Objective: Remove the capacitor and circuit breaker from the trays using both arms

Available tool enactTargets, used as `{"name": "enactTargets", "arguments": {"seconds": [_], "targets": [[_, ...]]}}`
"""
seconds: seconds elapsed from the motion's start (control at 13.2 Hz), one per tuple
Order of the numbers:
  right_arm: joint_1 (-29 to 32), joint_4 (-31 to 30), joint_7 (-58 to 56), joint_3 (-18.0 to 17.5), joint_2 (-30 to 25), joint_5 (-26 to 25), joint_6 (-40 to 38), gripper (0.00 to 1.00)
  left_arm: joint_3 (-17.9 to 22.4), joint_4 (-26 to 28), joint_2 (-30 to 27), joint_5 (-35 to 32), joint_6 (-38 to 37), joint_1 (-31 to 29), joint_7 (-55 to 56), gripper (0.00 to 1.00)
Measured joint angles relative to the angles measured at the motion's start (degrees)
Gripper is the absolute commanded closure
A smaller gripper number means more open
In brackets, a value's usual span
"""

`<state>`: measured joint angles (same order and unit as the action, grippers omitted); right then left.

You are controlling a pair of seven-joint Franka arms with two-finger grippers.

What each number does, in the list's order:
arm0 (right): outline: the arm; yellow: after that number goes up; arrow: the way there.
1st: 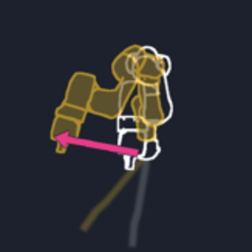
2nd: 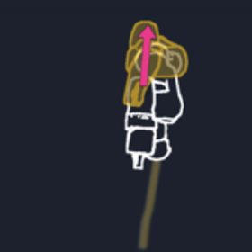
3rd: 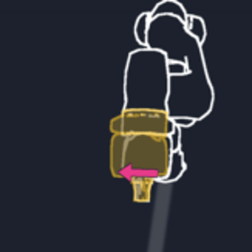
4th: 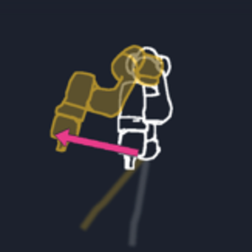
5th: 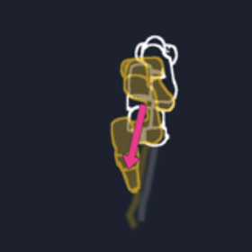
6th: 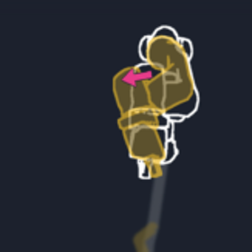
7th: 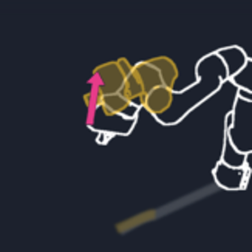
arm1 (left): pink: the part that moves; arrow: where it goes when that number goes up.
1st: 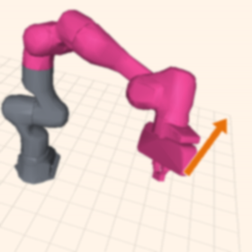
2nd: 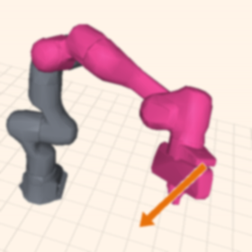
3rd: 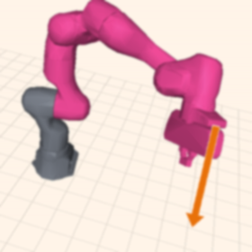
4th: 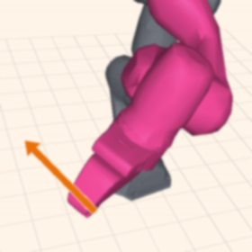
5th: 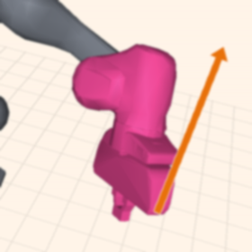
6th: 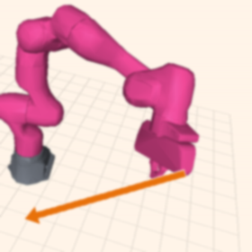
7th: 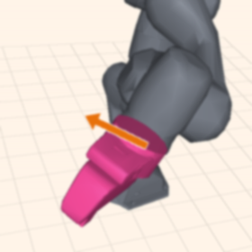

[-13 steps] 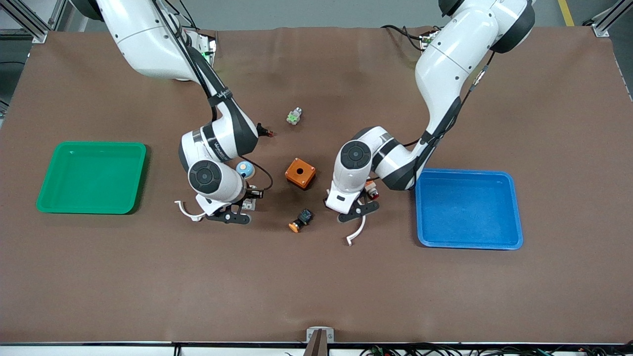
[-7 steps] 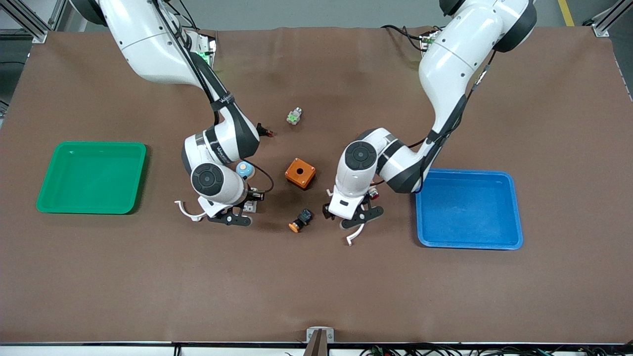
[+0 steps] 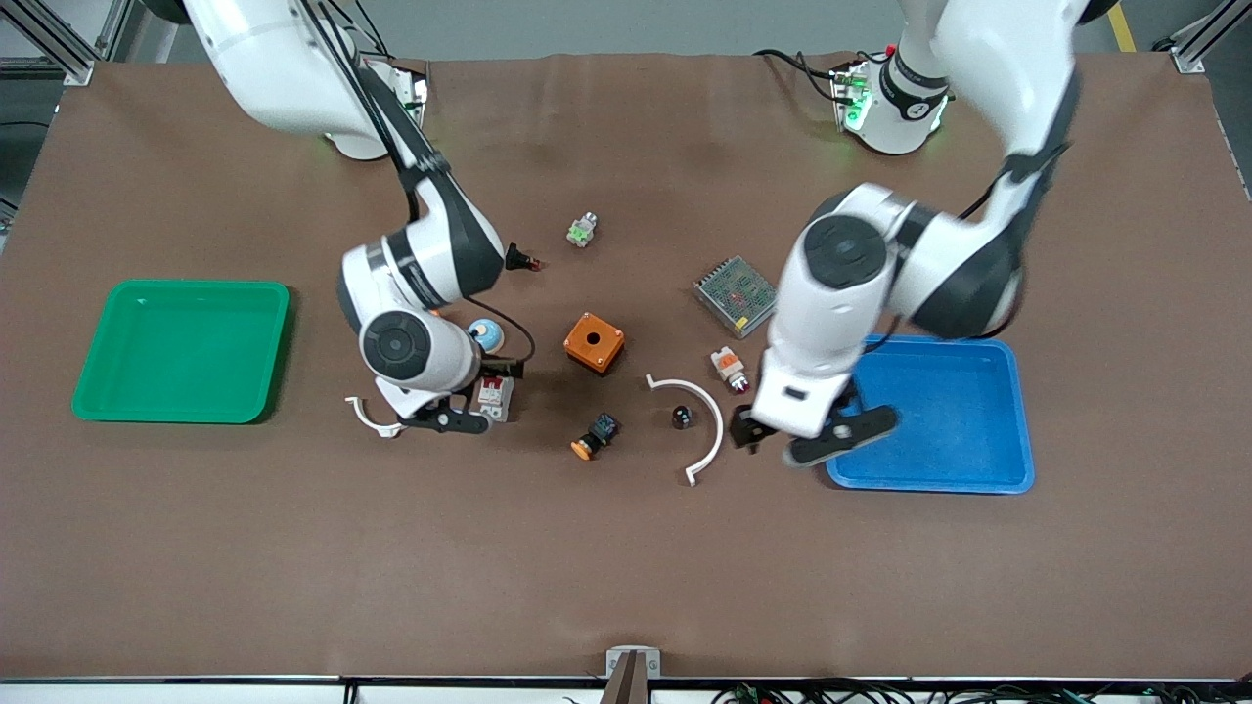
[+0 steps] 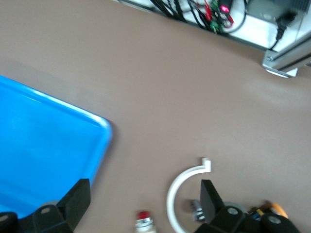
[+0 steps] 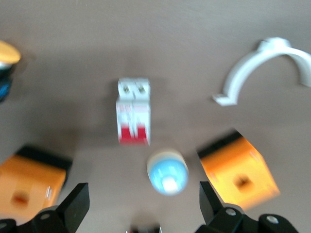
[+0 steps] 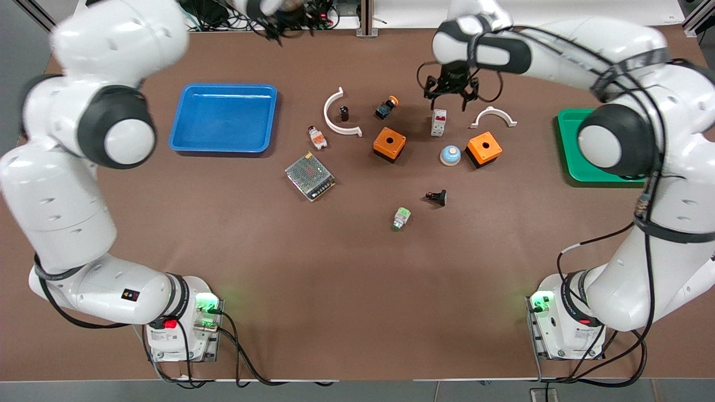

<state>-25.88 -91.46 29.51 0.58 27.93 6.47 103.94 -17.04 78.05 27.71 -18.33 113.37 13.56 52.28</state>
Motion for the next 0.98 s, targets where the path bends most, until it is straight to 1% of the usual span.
{"name": "enactTargets", "arguments": {"seconds": [0.15,0.3,0.45,0.61,0.76,0.98], "targets": [[0.5,0.23,0.0,0.85,-8.33,-0.4,-10.18,0.0,-0.02,0.07,-6.05,1.47,-7.65,-4.07,-9.09,0.0],[2.18,-0.48,-0.05,1.18,-15.9,-1.18,-16.45,0.01,-0.02,0.17,-10.4,3.65,-14.06,-8.11,-16.53,0.0],[4.21,-3.89,-0.68,1.27,-22.19,-2.44,-18.05,0.01,0.01,0.3,-13.84,5.97,-18.23,-12.24,-23.8,0.0],[5.12,-8.06,-2.65,1.28,-27.0,-6.14,-17.97,0.01,0.28,0.63,-16.71,8.38,-20.12,-15.57,-30.25,0.0],[6.79,-10.63,-5.29,1.32,-30.53,-7.63,-17.91,0.01,3.11,2.04,-19.48,11.66,-21.48,-16.12,-34.18,0.0],[12.9,-11.9,-12.92,1.58,-33.33,-7.78,-17.81,0.01,10.63,7.21,-23.88,16.1,-21.76,-13.06,-37.8,0.0]]}}
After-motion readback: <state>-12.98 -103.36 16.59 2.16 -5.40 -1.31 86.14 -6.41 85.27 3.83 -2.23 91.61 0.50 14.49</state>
